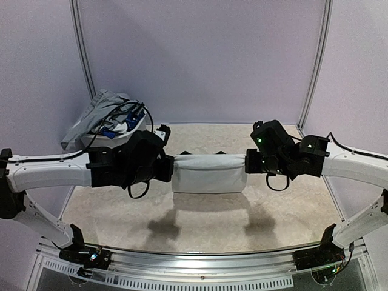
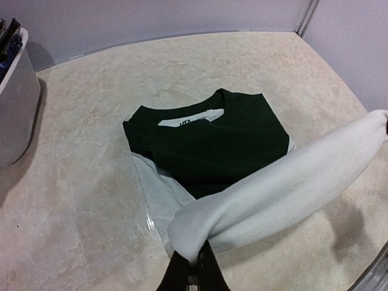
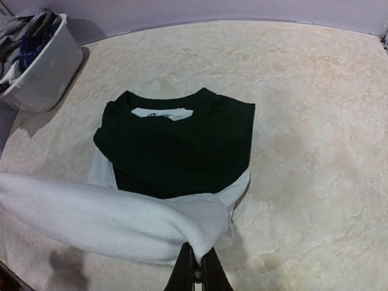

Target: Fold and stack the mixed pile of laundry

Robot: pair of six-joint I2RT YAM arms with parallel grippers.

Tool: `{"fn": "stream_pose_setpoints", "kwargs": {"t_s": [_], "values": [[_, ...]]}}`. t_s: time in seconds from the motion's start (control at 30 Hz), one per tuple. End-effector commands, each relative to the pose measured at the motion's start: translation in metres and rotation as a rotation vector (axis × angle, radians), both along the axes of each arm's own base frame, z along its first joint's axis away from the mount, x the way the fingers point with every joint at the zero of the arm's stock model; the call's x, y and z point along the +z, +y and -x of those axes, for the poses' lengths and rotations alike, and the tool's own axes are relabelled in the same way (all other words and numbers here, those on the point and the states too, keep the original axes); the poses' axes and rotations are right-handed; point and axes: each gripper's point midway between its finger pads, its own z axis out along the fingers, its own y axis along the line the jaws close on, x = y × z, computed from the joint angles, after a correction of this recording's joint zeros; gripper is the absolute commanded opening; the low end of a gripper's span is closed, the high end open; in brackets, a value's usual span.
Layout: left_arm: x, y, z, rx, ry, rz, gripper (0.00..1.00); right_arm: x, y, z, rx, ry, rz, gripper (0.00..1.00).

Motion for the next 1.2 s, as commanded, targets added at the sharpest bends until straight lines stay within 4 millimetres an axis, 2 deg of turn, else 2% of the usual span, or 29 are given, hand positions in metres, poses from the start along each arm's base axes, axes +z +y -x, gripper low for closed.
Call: {"fn": "stream_pose_setpoints", "kwargs": {"t_s": [0.0, 0.23, 0.43, 0.57, 0.83, 1.17], "values": [[0.007, 0.002, -0.029, 0.034, -0.014, -0.023, 0.0, 0.013, -0.009, -0.031, -0.028, -0.031, 0.032, 0.0], [0.013, 0.0, -0.07, 0.058, -0.001, -0.022, 0.0, 0.024, -0.004, -0.075, -0.032, -0.027, 0.042, 0.0], [0.004, 0.002, -0.108, 0.083, 0.036, -0.025, 0.0, 0.014, -0.01, -0.121, -0.057, 0.008, 0.048, 0.0], [-0.004, 0.001, -0.131, 0.081, 0.072, -0.011, 0.0, 0.0, -0.007, -0.146, -0.042, 0.046, 0.032, 0.0], [-0.043, -0.001, -0.167, 0.084, 0.156, -0.012, 0.0, -0.041, 0.001, -0.187, -0.028, 0.125, 0.032, 0.0], [-0.089, 0.0, -0.193, 0.094, 0.252, -0.008, 0.0, -0.087, 0.002, -0.216, -0.03, 0.209, 0.032, 0.0]]}}
